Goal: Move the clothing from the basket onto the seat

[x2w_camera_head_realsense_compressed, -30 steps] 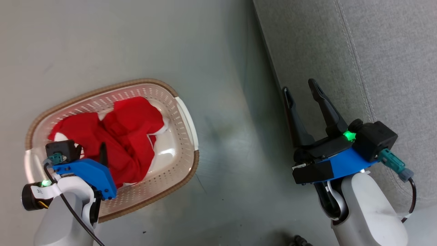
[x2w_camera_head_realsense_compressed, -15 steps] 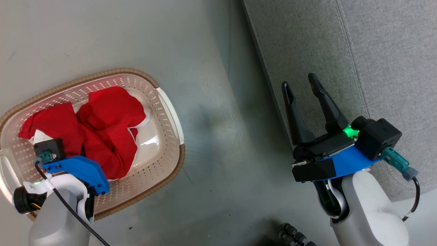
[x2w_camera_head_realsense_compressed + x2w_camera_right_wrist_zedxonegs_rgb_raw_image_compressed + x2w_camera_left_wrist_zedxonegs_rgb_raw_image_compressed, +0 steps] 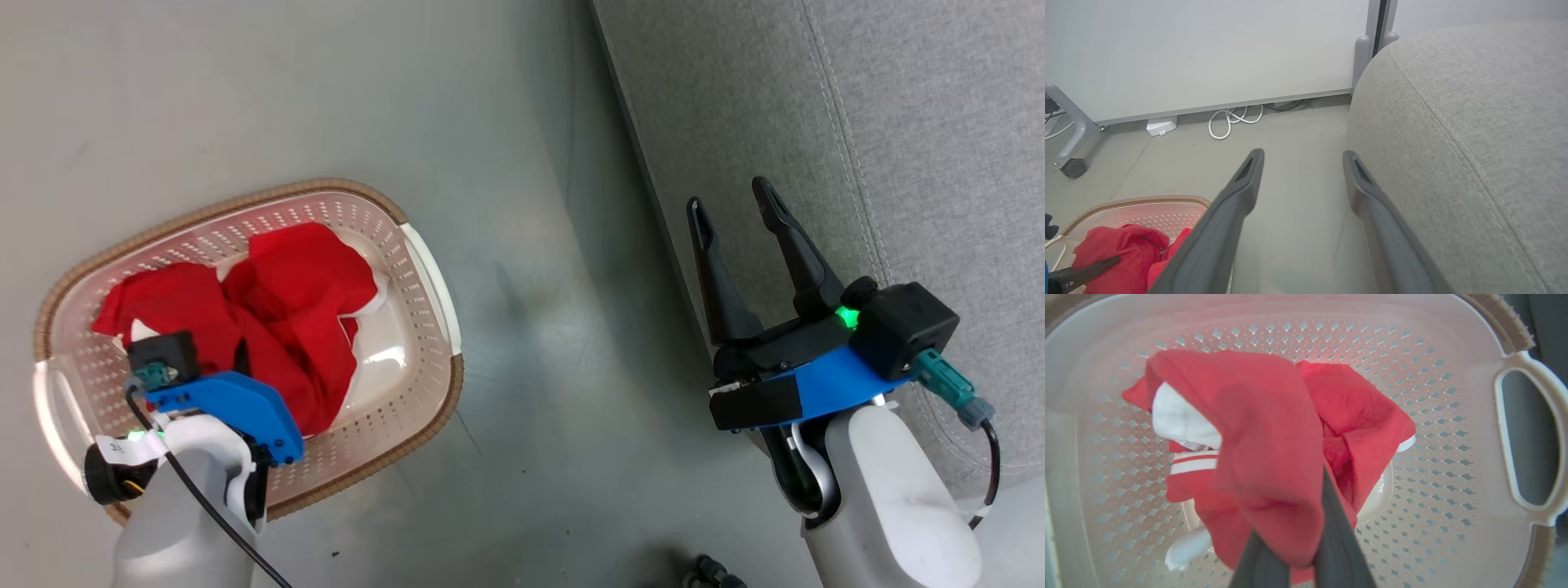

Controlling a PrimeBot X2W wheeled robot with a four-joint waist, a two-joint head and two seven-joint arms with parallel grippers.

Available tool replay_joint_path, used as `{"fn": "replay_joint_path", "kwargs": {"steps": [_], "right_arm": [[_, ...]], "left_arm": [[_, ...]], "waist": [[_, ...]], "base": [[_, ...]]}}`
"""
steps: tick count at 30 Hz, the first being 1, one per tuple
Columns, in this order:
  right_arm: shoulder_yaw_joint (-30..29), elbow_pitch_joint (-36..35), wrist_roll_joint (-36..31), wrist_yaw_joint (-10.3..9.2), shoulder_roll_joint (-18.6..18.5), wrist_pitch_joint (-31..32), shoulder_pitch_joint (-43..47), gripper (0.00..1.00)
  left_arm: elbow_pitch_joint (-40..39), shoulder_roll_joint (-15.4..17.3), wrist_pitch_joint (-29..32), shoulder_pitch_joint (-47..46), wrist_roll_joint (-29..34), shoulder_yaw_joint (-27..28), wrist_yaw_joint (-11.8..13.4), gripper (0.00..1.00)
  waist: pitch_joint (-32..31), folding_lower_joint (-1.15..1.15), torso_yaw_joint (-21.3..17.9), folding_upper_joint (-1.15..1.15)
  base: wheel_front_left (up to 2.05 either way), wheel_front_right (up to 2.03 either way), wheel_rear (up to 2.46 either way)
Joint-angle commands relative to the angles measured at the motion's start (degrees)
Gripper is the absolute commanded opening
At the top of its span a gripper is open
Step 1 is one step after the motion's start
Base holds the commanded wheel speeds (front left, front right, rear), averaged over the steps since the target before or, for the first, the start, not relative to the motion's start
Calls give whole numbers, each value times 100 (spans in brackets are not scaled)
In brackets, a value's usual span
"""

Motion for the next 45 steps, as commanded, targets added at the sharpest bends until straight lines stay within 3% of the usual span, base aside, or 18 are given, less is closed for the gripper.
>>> {"fn": "replay_joint_path", "kwargs": {"steps": [1,16,24,30,45], "right_arm": [[-32,61,-63,2,-14,-19,-9,100],[-359,1001,-741,2,-18,120,672,100],[-408,1156,-728,2,-18,270,1107,100],[-391,1123,-714,2,-18,386,1447,100],[-236,896,-655,2,-17,586,1704,100]], "left_arm": [[66,-41,-70,-93,-20,-33,-38,0],[710,-534,-544,377,0,-993,-456,0],[-66,-544,-392,637,-785,-2232,-503,0],[-529,-541,-299,543,-1065,-2891,-506,0],[-1777,-539,83,-495,-1583,-4277,-467,0]], "waist": [[-201,0,116,0],[-2688,0,814,0],[-3681,0,1078,0],[-4171,0,1246,0],[-4549,0,1525,0]], "base": [[0,0,0],[0,0,0],[0,0,0],[0,0,0],[0,0,0]]}}
